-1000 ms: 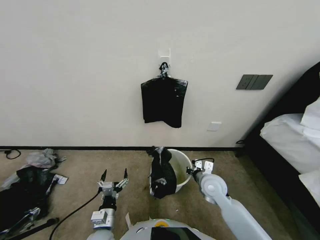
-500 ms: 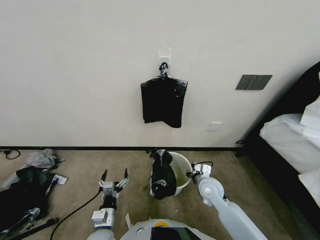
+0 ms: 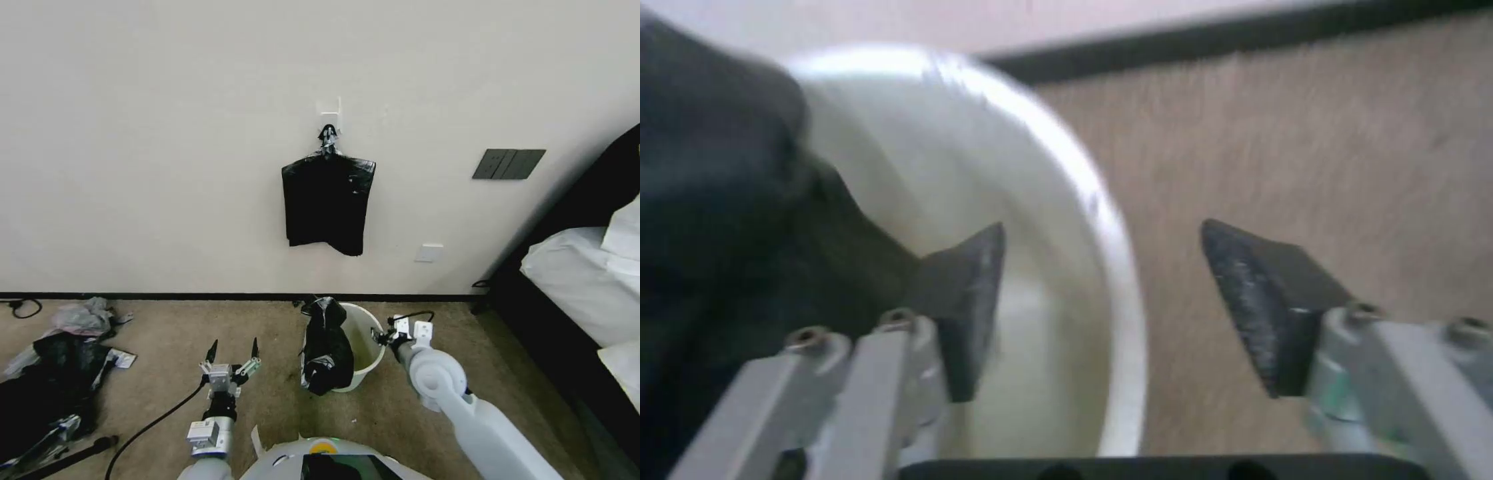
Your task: Place a trash bag onto the trash bin.
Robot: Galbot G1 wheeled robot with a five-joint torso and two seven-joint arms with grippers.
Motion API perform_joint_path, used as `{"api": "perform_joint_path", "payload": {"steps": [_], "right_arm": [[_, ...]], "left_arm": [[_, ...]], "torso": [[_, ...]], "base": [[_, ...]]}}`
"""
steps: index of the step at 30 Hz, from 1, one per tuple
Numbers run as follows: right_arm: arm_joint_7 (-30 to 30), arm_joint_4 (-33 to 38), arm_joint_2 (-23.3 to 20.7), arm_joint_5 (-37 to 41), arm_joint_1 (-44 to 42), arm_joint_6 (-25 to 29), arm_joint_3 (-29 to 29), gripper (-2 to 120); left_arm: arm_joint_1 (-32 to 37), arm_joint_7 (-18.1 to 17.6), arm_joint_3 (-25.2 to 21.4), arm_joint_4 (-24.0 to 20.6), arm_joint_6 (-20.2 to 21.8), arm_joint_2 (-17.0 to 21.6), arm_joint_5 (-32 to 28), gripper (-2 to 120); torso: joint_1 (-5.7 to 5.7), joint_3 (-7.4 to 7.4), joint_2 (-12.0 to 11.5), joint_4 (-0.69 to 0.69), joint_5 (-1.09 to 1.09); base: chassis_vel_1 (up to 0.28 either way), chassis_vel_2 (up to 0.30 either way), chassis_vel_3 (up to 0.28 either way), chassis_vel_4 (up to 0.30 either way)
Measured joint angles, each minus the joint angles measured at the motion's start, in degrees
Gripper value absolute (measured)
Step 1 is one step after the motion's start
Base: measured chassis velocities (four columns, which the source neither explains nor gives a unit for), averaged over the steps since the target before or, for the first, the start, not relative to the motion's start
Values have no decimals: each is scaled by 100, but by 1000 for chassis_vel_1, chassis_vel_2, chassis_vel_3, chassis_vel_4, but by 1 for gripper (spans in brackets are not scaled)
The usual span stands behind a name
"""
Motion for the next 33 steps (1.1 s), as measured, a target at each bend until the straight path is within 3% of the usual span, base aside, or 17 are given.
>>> {"api": "perform_joint_path", "payload": {"steps": [6, 10, 19, 24, 33], "right_arm": [[-549, 741, -442, -697, -171, 100, 167, 83], [-1155, 1364, -836, -826, 307, -184, -370, 99], [-1374, 1119, -1037, -931, 1718, -326, -1878, 100], [-752, 663, -696, -1112, 2340, -346, -3037, 100], [-443, 183, -537, -1752, 2505, -350, -3714, 100]], "left_arm": [[-36, -3, 47, 15, 52, 21, 3, 100], [-92, -6, 103, 27, 144, 27, 11, 100], [-147, -8, 89, 41, 206, -2, 40, 100], [-290, -9, 118, 148, 286, -66, 136, 100], [-557, -12, 262, 324, 368, -88, 180, 100]], "torso": [[0, 0, 0, -2, 0], [0, 0, 0, 0, -1], [0, 0, 0, 1, -1], [0, 0, 0, 0, -1], [0, 0, 0, -1, -1]], "base": [[0, 0, 0, 0], [0, 0, 0, 0], [0, 0, 0, 0], [0, 0, 0, 0], [0, 0, 0, 0]]}}
